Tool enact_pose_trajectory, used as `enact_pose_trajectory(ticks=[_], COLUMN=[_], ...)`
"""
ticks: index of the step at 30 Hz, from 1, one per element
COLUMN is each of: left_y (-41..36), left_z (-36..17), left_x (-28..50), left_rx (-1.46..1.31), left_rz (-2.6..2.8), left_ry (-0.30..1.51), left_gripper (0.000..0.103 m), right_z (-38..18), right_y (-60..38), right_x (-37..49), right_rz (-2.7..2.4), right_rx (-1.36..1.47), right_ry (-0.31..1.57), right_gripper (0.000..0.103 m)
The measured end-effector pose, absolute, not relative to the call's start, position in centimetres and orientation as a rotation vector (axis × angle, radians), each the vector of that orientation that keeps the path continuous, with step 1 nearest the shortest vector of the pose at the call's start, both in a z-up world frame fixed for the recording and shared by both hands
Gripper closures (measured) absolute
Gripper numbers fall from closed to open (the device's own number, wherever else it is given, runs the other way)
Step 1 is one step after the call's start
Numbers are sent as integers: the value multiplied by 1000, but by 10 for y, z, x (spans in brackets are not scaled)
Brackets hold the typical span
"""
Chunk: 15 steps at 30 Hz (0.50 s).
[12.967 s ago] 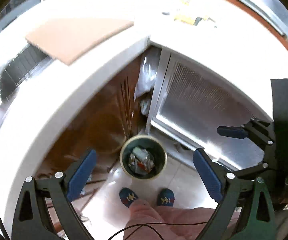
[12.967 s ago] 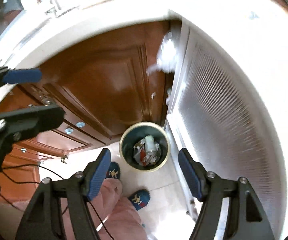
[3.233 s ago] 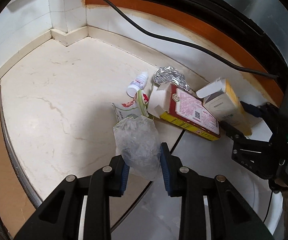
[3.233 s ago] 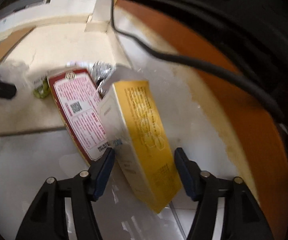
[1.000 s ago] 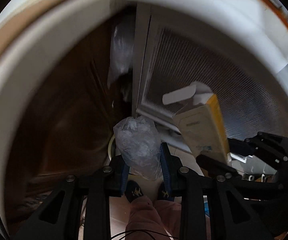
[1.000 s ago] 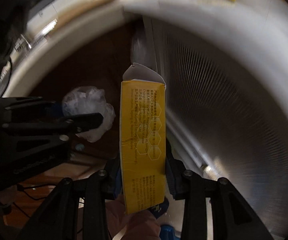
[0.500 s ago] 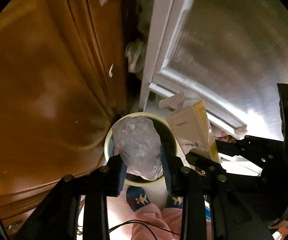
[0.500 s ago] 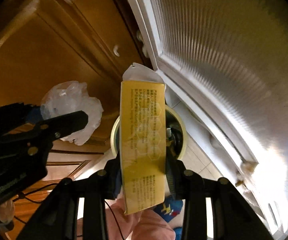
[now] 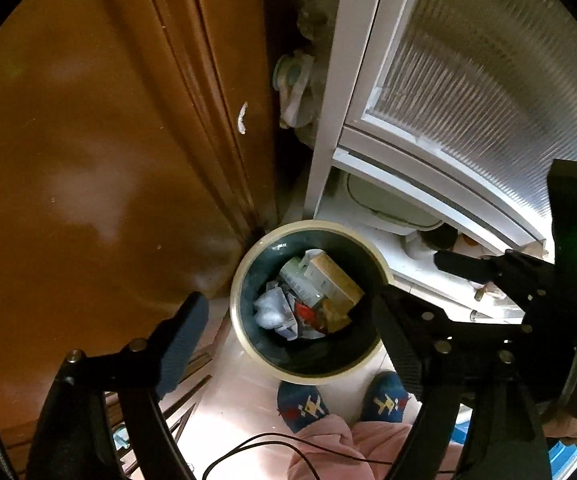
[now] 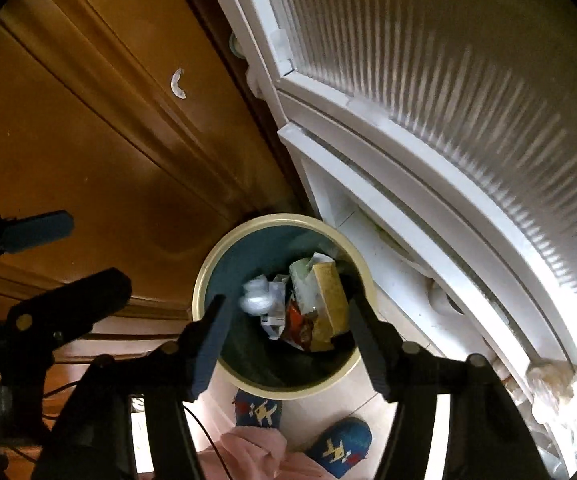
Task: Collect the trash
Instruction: 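Open the left gripper over the bin while the right releases the yellow box, then raise both tools from the bin back over the countertop trash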
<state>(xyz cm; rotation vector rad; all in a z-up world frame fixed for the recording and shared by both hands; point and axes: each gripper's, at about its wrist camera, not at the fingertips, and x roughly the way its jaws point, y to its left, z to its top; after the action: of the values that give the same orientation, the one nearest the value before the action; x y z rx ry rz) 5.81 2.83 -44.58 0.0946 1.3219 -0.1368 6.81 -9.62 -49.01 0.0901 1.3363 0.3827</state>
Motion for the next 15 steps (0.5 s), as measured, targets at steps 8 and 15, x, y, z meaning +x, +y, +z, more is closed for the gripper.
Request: enact_pose_trajectory(ticks=[8, 15], left_y=[25, 22], left_z=[-432, -389], left_x=[52, 44], left_rx=[103, 73], left_rz=[-131, -134], left_ry=[1302, 1303], left_gripper=[15, 12], right_z=[-463, -417], right_y=[-98, -110], right_x=[39, 31], right_rz=[337, 304], right_rx=[97, 121], right_ry=[1312, 1328], right_gripper=[41, 41])
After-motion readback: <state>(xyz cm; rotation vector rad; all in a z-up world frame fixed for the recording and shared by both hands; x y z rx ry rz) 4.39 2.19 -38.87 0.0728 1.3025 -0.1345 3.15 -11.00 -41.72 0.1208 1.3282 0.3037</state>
